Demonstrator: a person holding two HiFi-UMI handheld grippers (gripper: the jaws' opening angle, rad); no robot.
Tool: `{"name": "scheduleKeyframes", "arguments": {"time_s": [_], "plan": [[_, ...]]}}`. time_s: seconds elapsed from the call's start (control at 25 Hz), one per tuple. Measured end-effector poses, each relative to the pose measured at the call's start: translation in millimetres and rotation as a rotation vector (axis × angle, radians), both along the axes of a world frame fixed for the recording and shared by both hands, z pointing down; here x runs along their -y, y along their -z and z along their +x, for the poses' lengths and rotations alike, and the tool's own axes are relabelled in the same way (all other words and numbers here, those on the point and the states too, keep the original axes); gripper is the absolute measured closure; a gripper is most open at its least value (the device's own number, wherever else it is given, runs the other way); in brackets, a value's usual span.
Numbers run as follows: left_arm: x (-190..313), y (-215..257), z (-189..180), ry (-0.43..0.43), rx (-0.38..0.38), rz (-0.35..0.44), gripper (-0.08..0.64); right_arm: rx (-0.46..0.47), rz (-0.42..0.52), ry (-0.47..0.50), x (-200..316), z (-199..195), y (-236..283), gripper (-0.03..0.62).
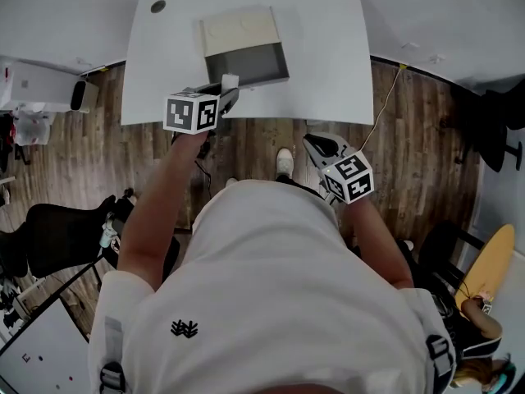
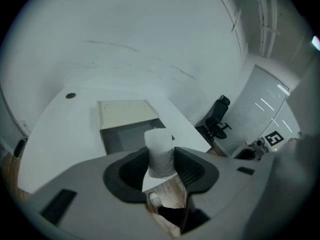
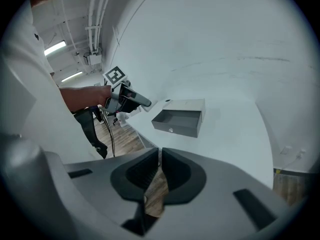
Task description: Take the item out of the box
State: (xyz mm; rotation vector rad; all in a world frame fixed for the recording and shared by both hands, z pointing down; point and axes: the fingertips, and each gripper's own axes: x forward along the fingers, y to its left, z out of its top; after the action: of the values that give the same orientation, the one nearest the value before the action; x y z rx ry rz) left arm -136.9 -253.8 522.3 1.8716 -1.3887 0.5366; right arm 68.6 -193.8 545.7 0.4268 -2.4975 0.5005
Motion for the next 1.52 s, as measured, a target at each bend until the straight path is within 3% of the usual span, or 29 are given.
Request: {"name": "scheduleKeyframes", "arguments": {"time_s": [0.44, 0.92, 1.52], "plan": [[-65, 56, 2, -0.095, -0.061, 0.129, 0.391, -0.008, 0.025, -0.028, -42, -36, 5, 0.571], [-145, 96, 7, -0.201, -0.133, 0.211, 0.391, -0.002, 0.043, -0.084, -94, -64, 11, 0.572], [-220, 101, 13, -0.298, -0.162, 0.245, 0.391, -0.020, 0.056, -0.113, -153, -79, 8, 0.578]]}}
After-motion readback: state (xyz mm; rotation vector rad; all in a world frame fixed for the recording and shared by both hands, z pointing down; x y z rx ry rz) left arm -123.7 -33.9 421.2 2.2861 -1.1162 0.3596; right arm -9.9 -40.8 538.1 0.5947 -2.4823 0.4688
